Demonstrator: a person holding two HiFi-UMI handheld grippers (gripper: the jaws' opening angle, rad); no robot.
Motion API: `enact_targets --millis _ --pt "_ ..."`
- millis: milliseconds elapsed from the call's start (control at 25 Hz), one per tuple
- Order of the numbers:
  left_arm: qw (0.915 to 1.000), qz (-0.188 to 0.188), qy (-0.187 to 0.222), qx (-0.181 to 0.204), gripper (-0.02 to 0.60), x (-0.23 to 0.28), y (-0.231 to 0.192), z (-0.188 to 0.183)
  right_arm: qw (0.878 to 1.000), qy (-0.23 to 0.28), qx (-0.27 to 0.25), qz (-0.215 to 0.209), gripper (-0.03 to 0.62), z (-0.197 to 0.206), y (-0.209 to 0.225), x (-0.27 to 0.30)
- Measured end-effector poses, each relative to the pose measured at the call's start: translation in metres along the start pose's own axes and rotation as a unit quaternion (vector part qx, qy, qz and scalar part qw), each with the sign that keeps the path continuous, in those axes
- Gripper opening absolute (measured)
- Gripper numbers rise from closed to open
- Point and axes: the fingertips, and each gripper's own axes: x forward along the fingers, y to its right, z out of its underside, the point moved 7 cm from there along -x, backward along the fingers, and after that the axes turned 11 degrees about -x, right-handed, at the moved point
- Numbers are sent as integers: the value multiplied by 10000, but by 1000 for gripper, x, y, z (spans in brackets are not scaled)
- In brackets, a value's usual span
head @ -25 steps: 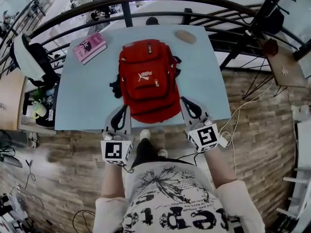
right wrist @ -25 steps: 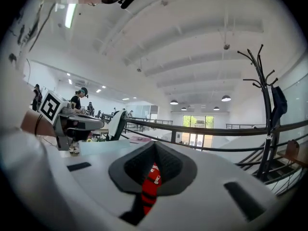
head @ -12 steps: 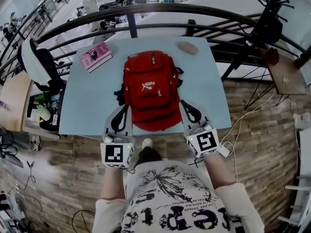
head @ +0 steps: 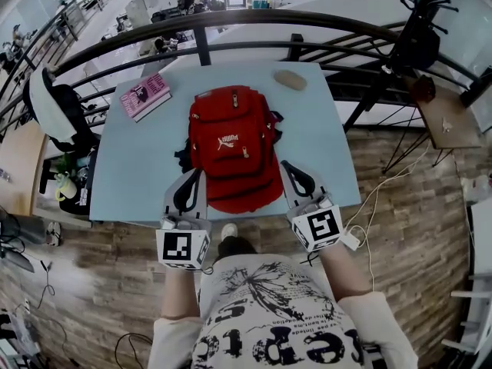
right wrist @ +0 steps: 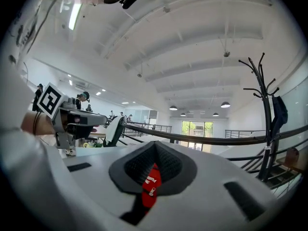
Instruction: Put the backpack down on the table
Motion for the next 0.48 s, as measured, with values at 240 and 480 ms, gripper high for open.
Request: enact_targets --millis 240,480 --pt "9999 73 110 78 14 7 3 1 9997 -111 -191 137 -9 -4 3 -4" --pt "9996 146 185 130 14 13 1 1 9997 -108 -142 177 -9 -4 6 -2"
